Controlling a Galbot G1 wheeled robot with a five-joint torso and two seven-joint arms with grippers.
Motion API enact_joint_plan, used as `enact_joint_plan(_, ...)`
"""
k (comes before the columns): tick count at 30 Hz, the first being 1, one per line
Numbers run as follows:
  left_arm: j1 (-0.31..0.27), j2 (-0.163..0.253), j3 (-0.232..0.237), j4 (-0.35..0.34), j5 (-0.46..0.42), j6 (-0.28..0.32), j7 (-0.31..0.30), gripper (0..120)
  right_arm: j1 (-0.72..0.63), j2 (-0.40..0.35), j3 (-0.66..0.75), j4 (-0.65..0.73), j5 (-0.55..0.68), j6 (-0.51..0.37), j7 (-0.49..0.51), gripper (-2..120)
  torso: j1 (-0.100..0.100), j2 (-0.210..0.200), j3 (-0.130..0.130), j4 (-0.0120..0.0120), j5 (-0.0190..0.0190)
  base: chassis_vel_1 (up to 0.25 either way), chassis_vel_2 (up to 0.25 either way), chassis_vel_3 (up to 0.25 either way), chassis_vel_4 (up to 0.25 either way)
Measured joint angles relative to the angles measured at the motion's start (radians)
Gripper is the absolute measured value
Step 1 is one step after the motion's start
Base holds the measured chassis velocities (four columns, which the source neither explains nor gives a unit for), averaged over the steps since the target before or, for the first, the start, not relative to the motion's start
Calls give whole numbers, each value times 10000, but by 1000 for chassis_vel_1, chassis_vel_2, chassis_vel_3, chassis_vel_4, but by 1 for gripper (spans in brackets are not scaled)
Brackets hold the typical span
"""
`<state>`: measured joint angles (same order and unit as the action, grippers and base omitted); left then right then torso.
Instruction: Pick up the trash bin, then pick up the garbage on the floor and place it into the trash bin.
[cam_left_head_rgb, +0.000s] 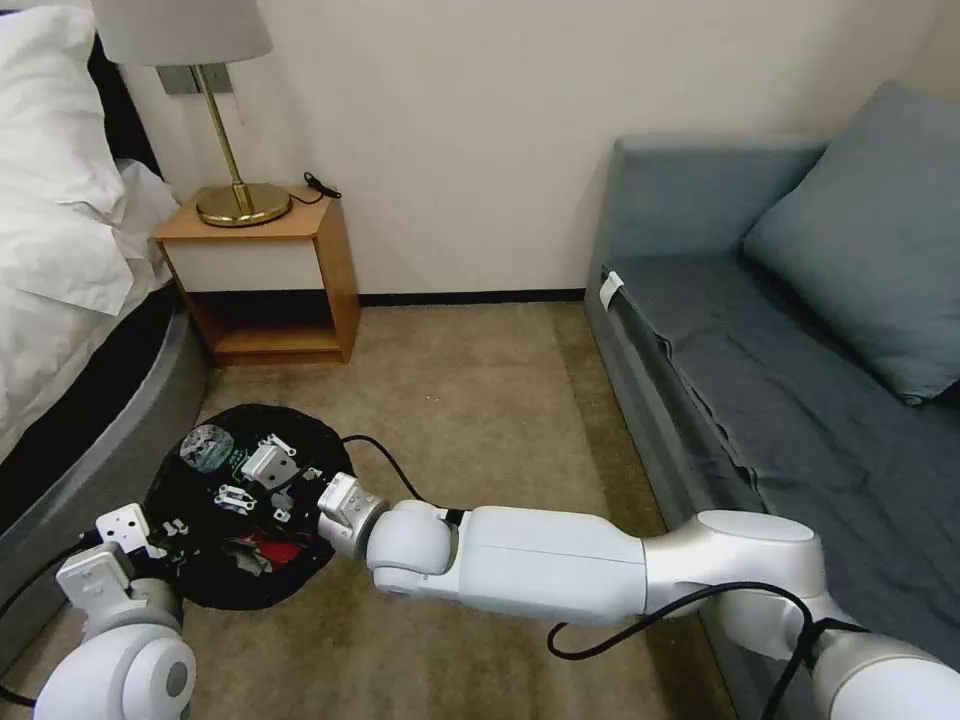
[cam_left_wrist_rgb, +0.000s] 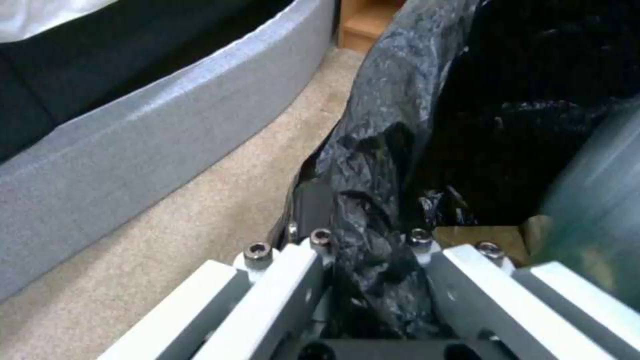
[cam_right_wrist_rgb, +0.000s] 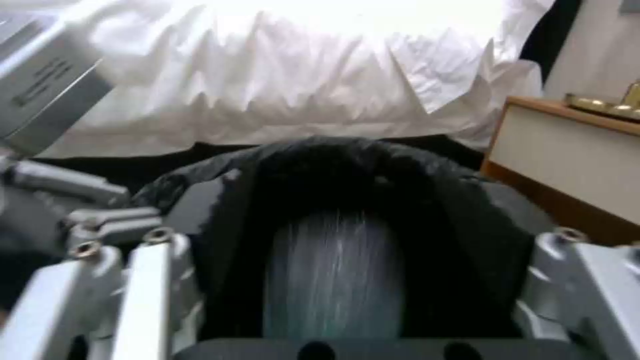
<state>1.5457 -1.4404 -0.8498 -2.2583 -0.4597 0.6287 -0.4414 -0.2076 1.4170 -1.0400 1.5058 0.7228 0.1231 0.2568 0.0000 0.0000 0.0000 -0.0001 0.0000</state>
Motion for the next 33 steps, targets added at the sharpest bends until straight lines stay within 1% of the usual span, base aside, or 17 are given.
enact_joint_plan(4,-2,22,-32,33,-48,-5,3,3,-25,-79,-167,148,18,-72,-33,95,0,0,0,1,0,0,0,0,0)
enact_joint_plan(8,0,36,-45,89,-153,-7,4,3,40,-115,32,346,60,-75,59,99,0,0,0,2,0,0,0,0,0)
enact_joint_plan(11,-67,58,-38,163,-488,-7,-7,3,225,-353,789,1035,327,-289,184,100,0,0,0,2,0,0,0,0,0)
enact_joint_plan(12,-97,62,-14,142,-811,32,-38,3,255,-502,1197,1402,472,-478,235,100,0,0,0,2,1,0,0,0,0)
enact_joint_plan(13,-97,62,-14,142,-811,32,-38,3,255,-502,1197,1402,472,-478,235,100,0,0,0,2,1,0,0,0,0)
enact_joint_plan(16,-144,77,128,170,-1884,200,-168,3,283,-1052,2200,2466,772,-1042,567,100,0,0,0,0,2,0,0,0,0)
enact_joint_plan(17,-158,79,169,247,-2192,256,-261,3,282,-1352,2461,2878,841,-1254,677,100,0,-1,0,0,2,0,0,0,0)
enact_joint_plan(18,-158,79,169,247,-2192,256,-261,3,282,-1352,2461,2878,841,-1254,677,100,0,-1,0,0,2,0,0,0,0)
enact_joint_plan(19,-174,79,202,368,-2486,306,-376,3,269,-1629,2619,3169,866,-1403,770,100,0,0,0,1,3,0,0,0,0)
enact_joint_plan(21,-188,76,225,577,-2949,454,-613,3,172,-2524,2826,3725,903,-1594,884,100,-1,-1,0,3,2,0,0,0,0)
enact_joint_plan(22,-188,76,225,577,-2949,454,-613,3,172,-2524,2826,3725,903,-1594,884,100,-1,-1,0,3,2,0,0,0,0)
enact_joint_plan(24,-191,127,222,830,-3249,661,-856,3,-83,-3575,2955,4176,841,-1613,895,100,0,-1,0,-6,2,0,0,0,0)
enact_joint_plan(25,-192,153,215,908,-3288,712,-897,3,-167,-3753,2988,4250,802,-1610,890,100,0,-2,0,-6,4,0,0,0,0)
enact_joint_plan(26,-192,153,215,908,-3288,712,-897,3,-167,-3753,2988,4250,802,-1610,890,100,0,-2,0,-6,4,0,0,0,0)
enact_joint_plan(27,-200,190,204,1014,-3329,766,-983,3,-323,-3982,3051,4331,732,-1591,876,100,0,-1,0,-7,4,0,0,0,0)
enact_joint_plan(28,-245,250,186,1238,-3382,837,-1107,3,-584,-4188,3198,4408,612,-1536,834,100,0,-1,0,-2,4,0,0,0,0)
enact_joint_plan(33,-403,297,190,1779,-3663,1046,-1342,3,-1110,-4424,3541,4526,452,-1472,732,100,0,-1,0,0,2,0,0,0,0)
